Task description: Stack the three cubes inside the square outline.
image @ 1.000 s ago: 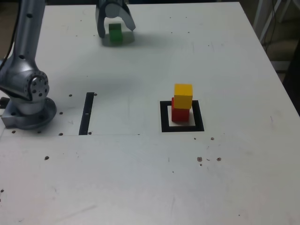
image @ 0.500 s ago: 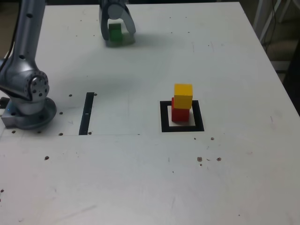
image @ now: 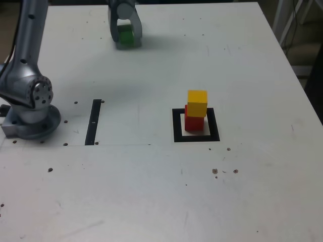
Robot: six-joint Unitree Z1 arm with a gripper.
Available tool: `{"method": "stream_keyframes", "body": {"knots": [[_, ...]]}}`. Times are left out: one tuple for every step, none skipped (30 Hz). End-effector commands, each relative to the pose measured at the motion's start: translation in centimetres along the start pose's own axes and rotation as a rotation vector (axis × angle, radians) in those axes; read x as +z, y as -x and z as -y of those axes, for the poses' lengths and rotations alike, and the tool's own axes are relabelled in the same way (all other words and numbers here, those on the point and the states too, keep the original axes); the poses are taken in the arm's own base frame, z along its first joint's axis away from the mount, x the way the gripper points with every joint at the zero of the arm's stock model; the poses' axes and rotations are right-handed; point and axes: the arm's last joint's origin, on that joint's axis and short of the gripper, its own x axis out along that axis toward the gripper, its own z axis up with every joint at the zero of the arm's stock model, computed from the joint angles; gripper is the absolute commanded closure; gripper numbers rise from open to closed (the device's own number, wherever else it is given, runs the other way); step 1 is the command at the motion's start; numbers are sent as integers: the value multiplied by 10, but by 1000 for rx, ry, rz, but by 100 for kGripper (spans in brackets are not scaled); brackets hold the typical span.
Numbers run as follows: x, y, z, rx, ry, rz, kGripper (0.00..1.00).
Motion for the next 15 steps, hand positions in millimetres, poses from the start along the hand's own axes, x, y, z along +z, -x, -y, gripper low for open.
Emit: {"method": "stream_keyframes", "body": {"knots": [[-2,7,2,-2,-4,24,80],[-2,9,4,-7,-8,36,83],[-2,11,5,-11,-13,46,85],[-2,12,6,-16,-18,55,86],[-1,13,8,-19,-24,62,87],[0,16,11,-22,-33,68,88],[2,18,14,-22,-41,72,88],[3,21,18,-19,-47,74,88],[4,25,22,-13,-52,73,88],[5,30,28,-3,-55,72,88],[7,36,35,11,-56,68,88],[8,43,43,28,-56,62,88],[9,51,51,46,-55,53,88],[11,59,61,66,-54,44,88],[13,66,71,85,-54,35,88]]}}
